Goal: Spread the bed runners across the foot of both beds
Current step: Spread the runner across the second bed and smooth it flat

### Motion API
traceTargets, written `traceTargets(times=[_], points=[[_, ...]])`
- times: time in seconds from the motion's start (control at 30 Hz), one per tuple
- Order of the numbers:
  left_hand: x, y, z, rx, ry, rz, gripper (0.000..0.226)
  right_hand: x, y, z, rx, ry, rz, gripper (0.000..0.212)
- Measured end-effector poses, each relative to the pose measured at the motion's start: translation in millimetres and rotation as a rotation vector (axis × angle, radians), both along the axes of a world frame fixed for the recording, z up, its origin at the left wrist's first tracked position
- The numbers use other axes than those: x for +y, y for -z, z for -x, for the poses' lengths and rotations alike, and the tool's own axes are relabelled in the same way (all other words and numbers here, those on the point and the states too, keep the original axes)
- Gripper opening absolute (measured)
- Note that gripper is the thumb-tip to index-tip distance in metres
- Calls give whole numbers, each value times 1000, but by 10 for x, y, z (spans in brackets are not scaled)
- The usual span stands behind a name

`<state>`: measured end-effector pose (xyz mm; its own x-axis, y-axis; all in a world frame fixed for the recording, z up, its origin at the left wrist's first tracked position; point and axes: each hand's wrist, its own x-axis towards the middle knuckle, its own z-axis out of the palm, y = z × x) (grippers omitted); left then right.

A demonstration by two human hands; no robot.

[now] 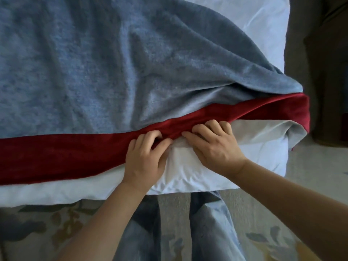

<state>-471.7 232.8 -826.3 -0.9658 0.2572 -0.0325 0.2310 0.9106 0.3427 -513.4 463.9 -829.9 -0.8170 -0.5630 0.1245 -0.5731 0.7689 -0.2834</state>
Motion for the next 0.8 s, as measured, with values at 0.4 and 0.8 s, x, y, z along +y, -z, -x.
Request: traceTargets(times=[0.4,0.8], points=[[91,-52,7,2,-113,90,27,-213,12,-41,-51,170,-93,26],[63,-11,198,15,-272,127,29,-346,-2,18,-112,298,-135,45]])
